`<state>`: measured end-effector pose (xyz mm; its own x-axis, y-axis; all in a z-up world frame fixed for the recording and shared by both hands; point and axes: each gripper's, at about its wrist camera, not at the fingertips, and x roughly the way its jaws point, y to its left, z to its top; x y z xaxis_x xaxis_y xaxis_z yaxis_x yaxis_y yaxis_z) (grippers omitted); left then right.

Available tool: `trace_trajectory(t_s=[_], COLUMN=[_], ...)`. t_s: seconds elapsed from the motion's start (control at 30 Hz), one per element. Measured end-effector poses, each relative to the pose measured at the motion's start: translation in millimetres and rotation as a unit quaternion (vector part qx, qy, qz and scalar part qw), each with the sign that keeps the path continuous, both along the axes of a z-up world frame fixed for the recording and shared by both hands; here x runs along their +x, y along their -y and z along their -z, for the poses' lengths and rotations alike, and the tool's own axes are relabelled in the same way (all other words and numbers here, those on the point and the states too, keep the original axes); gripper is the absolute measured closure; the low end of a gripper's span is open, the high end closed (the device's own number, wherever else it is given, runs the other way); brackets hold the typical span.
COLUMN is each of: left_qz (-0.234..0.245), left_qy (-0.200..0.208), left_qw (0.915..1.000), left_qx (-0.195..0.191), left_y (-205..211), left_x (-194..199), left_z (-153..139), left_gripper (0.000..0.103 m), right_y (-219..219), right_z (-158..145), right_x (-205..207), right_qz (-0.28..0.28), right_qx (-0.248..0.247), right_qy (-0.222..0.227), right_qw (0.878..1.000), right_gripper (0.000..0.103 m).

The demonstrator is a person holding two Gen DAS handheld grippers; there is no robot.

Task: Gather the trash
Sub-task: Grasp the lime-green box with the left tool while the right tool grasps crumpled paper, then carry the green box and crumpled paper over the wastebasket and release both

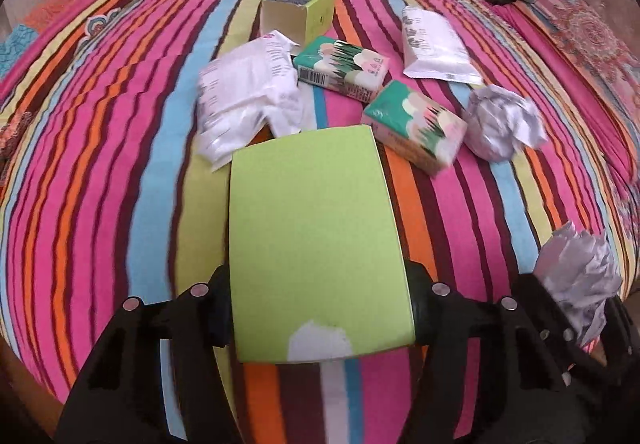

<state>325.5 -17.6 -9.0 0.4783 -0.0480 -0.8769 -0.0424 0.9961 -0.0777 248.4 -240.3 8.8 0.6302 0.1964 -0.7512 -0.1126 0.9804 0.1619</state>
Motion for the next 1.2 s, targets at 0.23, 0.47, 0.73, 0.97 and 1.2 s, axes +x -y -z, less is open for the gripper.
trace_trajectory(t_s=[0.23, 0.47, 0.73, 0.97, 1.2], left_qz=[0.024, 0.032, 0.043, 0.053, 0.067], left_qy=[0.031, 0.056, 0.074, 0.081, 0.04], left_qw=[0.9992, 0.9976, 0.9955, 0.9941, 0.9956], left_qx=[0.003, 0.027, 0.04, 0.05, 0.051], left_y=[-6, -16, -20, -15, -9], left_x=[-64, -124, -179, -221, -257], left_z=[-21, -33, -41, -38, 0], left_gripper=[0.044, 0.044, 0.044, 0.044, 0.044], right_y=[-4, -9, -12, -15, -21], right_z=[-12, -19, -31, -34, -16], right_x=[-47, -83, -124, -159, -181], right_qz=[0.006, 0.012, 0.018, 0.021, 0.012], right_qx=[0.019, 0.035, 0.041, 0.047, 0.084], right_qy=[0.009, 0.011, 0.027, 0.029, -0.014], right_qw=[1.0, 0.999, 0.999, 0.998, 0.996], right_gripper=[0.04, 0.04, 0.04, 0.04, 0.04])
